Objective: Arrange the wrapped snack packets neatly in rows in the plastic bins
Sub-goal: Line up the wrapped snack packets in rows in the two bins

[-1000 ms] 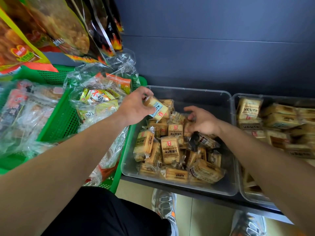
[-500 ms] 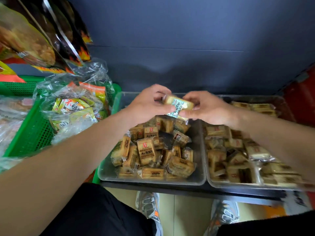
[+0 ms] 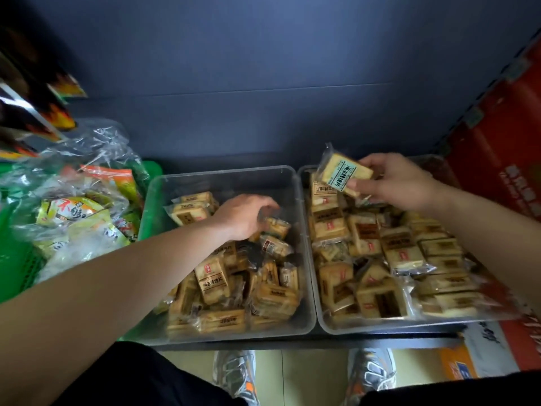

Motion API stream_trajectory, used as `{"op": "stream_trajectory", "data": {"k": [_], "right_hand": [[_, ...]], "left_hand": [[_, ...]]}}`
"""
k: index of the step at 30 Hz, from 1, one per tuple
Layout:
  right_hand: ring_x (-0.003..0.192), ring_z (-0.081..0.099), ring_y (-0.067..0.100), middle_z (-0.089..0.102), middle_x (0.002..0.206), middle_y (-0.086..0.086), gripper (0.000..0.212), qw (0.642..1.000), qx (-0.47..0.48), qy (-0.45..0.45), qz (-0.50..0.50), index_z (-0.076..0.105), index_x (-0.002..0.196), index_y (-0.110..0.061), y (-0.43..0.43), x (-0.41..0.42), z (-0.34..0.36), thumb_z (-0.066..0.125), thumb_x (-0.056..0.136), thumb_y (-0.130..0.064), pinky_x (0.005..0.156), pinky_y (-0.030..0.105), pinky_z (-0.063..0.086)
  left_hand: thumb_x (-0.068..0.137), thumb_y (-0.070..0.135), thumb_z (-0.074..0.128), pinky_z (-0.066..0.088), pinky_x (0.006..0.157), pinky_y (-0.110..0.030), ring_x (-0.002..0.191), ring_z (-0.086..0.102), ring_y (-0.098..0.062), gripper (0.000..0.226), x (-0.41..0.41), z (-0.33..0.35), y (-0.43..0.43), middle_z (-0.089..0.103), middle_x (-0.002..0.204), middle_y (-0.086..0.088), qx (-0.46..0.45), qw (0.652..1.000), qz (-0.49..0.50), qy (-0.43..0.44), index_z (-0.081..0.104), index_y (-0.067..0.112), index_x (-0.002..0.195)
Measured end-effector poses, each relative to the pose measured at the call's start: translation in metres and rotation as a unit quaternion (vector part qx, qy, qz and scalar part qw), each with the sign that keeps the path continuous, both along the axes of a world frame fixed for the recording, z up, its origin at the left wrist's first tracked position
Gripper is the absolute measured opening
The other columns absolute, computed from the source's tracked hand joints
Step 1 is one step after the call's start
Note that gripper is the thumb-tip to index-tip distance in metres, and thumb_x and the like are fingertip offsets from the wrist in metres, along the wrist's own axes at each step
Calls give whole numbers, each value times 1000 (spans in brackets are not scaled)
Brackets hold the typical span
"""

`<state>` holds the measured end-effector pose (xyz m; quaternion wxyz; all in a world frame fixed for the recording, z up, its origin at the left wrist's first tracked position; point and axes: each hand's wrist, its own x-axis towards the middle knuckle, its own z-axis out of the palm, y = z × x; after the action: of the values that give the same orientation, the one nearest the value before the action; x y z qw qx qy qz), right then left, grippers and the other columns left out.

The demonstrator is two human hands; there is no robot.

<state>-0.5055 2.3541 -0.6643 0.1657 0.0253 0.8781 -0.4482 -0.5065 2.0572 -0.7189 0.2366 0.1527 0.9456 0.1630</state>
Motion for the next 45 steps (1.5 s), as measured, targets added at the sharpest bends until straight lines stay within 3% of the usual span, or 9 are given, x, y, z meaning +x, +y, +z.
{"op": "stream_trajectory", "data": {"k": [3,8,12,14,19,26,32,40,45], "right_hand": [[77,74,9,75,97,-4,28,999,-37,-17,-10,66,118,-17,1,-1,1,74,91,-22,69,23,59],[82,75,13,75,100,-2,26,997,-61,-35,-18,65,118,-19,3,2,4,72,93,-21,80,32,60],[80,75,11,76,99,-1,22,996,-78,-36,-30,65,115,-21,6,4,8,72,94,-22,67,23,60],[84,75,14,76,101,0,24,995,-89,-37,-36,65,118,-19,5,3,12,71,94,-23,76,30,62],[89,76,20,78,98,1,24,986,-161,-32,-21,66,119,-19,-10,13,44,69,95,-22,89,40,59],[89,76,27,77,102,14,21,957,-281,-74,20,68,114,-10,-31,53,80,66,94,-18,74,27,58],[93,75,25,76,106,14,45,947,-308,-73,51,67,121,-13,-30,71,82,72,79,-29,78,28,59],[100,74,26,74,115,15,46,934,-339,-92,71,64,129,-11,-28,64,81,67,86,-23,80,27,59],[103,73,28,74,116,11,39,954,-287,-60,60,64,130,-16,-38,55,73,69,91,-16,92,37,59]], "left_hand": [[93,27,72,47,101,-34,116,57,-16,50,2,-8,5,60,122,8,-31,999,-19,-4,56,36,139],[94,36,69,47,98,-35,111,57,-15,32,2,-11,6,59,114,9,-60,998,-36,-2,67,34,126],[96,33,67,44,96,-29,105,59,-9,25,-1,8,0,65,119,11,16,999,23,-36,68,28,120],[96,30,67,45,91,-27,104,62,-9,21,-3,28,-7,67,116,10,65,995,67,-35,69,25,116],[98,16,64,60,87,-32,96,74,-20,11,17,94,-15,75,103,-10,332,892,283,-118,65,11,108],[103,23,56,57,70,-33,86,75,-25,13,64,148,-4,78,95,-12,466,787,391,-102,62,15,112],[105,27,53,61,78,-30,91,76,-25,23,82,151,2,76,103,-13,468,798,369,-85,60,13,121],[102,23,58,61,83,-29,93,76,-21,25,74,146,11,74,111,-11,460,817,344,-50,63,12,123],[102,19,60,61,84,-28,94,75,-24,19,69,144,23,75,110,-10,489,804,334,-58,66,14,119]]}}
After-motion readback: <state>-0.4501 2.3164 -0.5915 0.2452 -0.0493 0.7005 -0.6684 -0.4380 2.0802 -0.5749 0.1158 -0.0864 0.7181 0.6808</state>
